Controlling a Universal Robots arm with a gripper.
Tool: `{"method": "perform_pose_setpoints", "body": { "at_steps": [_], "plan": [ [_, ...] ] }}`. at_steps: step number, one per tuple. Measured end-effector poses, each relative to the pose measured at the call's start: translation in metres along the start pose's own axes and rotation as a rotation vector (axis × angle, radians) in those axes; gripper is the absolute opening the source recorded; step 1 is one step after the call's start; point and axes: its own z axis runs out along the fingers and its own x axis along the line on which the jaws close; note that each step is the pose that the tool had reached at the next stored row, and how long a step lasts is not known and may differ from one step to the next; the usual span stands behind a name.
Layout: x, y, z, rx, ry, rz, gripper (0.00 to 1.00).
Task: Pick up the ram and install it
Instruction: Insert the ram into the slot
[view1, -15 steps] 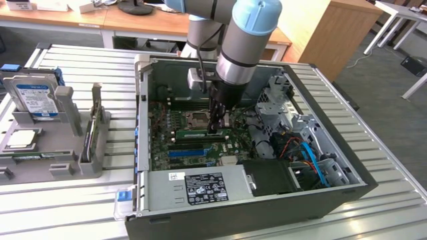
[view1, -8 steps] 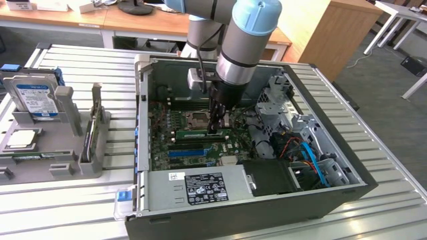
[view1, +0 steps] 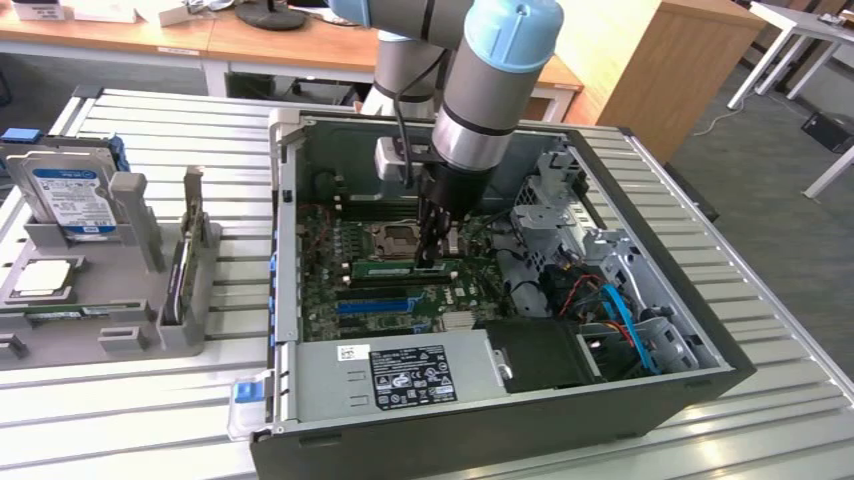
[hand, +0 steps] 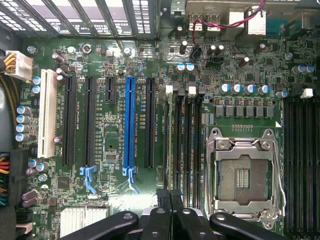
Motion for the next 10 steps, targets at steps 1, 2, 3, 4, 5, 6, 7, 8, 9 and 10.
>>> {"method": "perform_pose_setpoints", "body": {
  "at_steps": [1,2,3,4,5,6,7,8,9,10],
  "plan": [
    [0.0,0.0,0.0,0.0,-0.0002,0.002,0.11],
    [0.0,0.0,0.0,0.0001,-0.0004,0.005,0.11],
    [0.0,0.0,0.0,0.0001,-0.0004,0.006,0.11],
    [0.0,0.0,0.0,0.0,-0.0005,0.006,0.11],
    [0.0,-0.0006,0.0,0.0001,-0.0004,0.006,0.11],
    [0.0003,-0.0006,0.0002,0.0,-0.0003,0.006,0.11],
    [0.0003,-0.0006,0.0002,0.0,-0.0002,0.006,0.11],
    [0.0002,-0.0006,0.0003,0.0,-0.0002,0.006,0.11],
    [0.0002,-0.0006,0.0004,0.0,-0.0003,0.006,0.11],
    [0.0002,-0.0006,0.0005,0.0,-0.0004,0.006,0.11]
  ]
}}
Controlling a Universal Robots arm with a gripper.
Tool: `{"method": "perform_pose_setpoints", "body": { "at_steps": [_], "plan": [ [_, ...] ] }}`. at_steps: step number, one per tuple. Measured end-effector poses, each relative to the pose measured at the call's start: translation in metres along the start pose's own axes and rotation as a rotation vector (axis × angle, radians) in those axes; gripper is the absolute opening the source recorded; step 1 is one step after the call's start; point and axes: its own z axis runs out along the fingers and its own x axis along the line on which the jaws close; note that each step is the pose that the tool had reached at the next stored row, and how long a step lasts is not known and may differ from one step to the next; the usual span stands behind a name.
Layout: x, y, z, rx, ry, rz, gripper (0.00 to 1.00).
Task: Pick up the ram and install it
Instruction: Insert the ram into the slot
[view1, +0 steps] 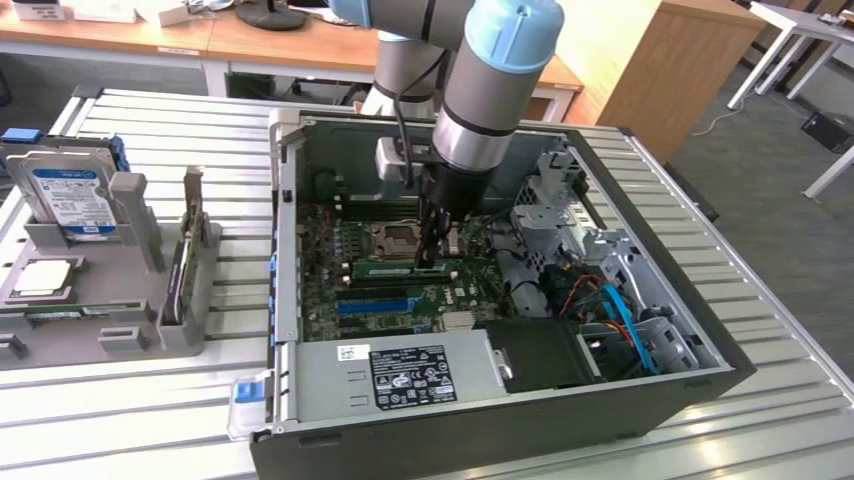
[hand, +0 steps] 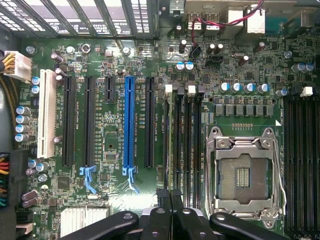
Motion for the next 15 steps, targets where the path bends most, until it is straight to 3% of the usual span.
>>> {"method": "perform_pose_setpoints", "body": {
  "at_steps": [15],
  "plan": [
    [-0.0006,0.0001,-0.001,-0.0008,0.0,0.0,0.11]
  ]
}}
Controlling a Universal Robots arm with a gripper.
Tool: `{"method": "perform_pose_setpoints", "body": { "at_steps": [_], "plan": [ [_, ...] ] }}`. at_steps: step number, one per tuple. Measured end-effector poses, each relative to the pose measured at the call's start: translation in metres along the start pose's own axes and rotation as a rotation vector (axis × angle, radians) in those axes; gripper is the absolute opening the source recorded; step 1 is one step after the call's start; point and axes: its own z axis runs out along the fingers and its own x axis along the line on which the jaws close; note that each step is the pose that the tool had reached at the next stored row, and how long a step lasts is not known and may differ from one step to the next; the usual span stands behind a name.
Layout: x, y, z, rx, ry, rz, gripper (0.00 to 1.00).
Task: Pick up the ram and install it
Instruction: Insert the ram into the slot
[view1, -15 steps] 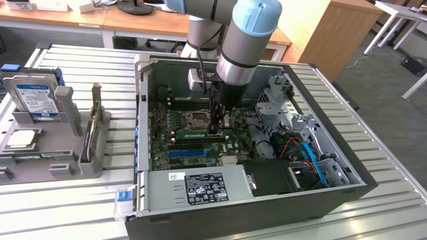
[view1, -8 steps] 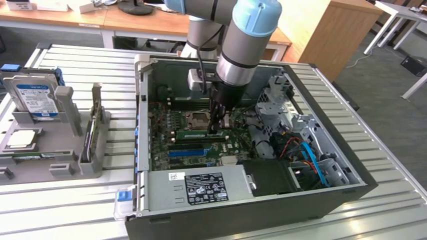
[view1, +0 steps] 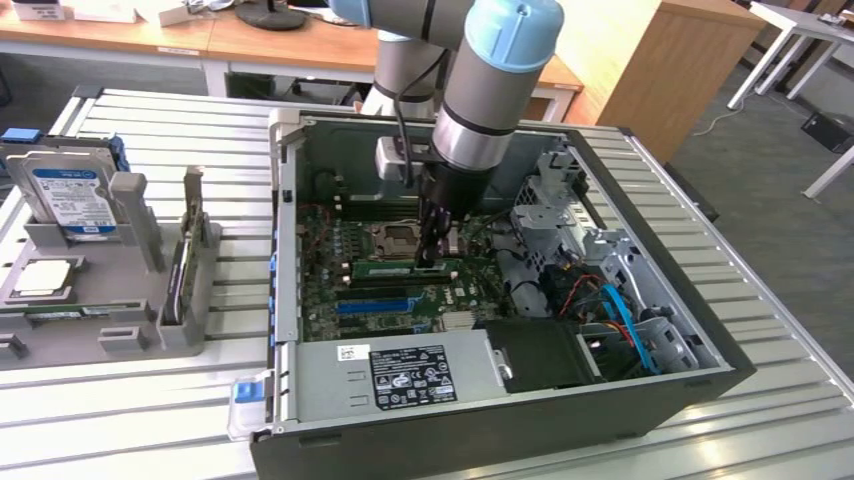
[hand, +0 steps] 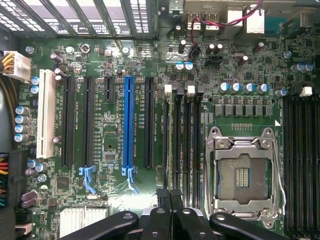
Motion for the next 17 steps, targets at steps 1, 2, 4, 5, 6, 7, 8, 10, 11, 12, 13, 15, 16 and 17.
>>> {"method": "perform_pose_setpoints", "body": {
  "at_steps": [1,2,4,5,6,7,8,10,11,12,13,15,16,17],
  "plan": [
    [0.0,0.0,-0.0002,0.0,-0.0001,0.0,0.11],
    [0.0,-0.0001,-0.0002,0.0,-0.0001,0.0,0.11],
    [0.0001,0.0,-0.0003,-0.0001,0.0,0.0,0.11],
    [0.0001,0.0,-0.0003,-0.0001,0.0,-0.001,0.11],
    [0.0001,0.0,-0.0003,-0.0001,0.0002,-0.003,0.11],
    [0.0001,0.0,-0.0003,-0.0002,0.0003,-0.005,0.11],
    [0.0001,0.0,-0.0003,-0.0002,0.0004,-0.007,0.11],
    [0.0002,0.0,-0.0003,-0.0001,0.0006,-0.01,0.11],
    [0.0002,0.0,-0.0003,-0.0002,0.0007,-0.011,0.11],
    [0.0002,0.0,-0.0003,-0.0002,0.0007,-0.011,0.11],
    [0.0002,0.0,-0.0003,-0.0002,0.0007,-0.011,0.11],
    [0.0002,0.0,0.0001,-0.0002,0.0006,-0.011,0.11],
    [0.0002,-0.0001,0.0004,-0.0001,0.0006,-0.011,0.11],
    [0.0002,-0.0001,0.0007,-0.0001,0.0006,-0.011,0.11]
  ]
}}
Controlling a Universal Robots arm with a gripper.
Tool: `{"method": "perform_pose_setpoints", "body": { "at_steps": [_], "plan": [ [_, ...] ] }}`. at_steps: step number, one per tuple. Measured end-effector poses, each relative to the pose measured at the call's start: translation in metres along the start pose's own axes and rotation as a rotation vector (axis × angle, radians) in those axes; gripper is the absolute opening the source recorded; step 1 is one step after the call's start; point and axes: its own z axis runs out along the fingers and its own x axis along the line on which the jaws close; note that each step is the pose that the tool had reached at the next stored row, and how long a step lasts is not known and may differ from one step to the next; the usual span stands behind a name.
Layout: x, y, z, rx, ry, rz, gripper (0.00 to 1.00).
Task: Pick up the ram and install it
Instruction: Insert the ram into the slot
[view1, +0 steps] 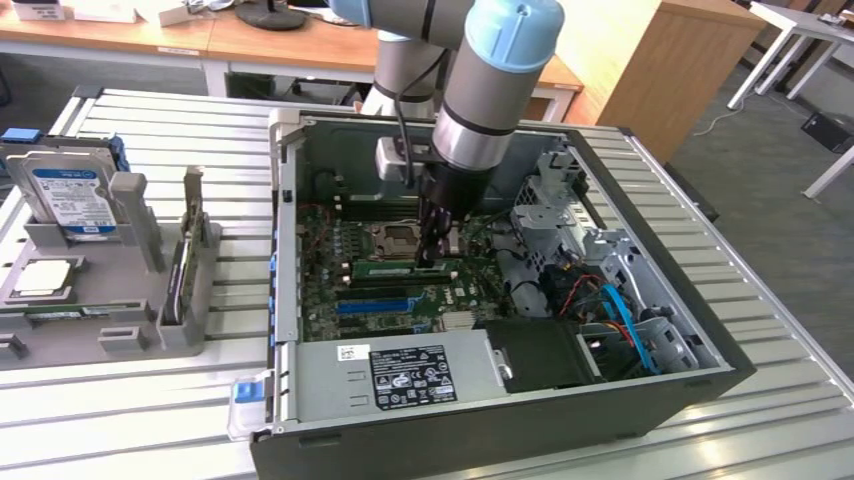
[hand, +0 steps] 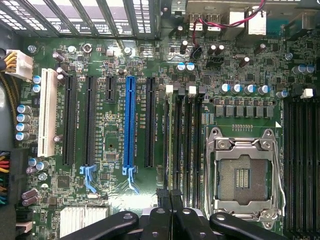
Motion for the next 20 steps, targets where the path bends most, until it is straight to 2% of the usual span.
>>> {"method": "perform_pose_setpoints", "body": {
  "at_steps": [20],
  "plan": [
    [0.0,-0.0002,0.0026,0.0011,0.0001,0.0,0.11]
  ]
}}
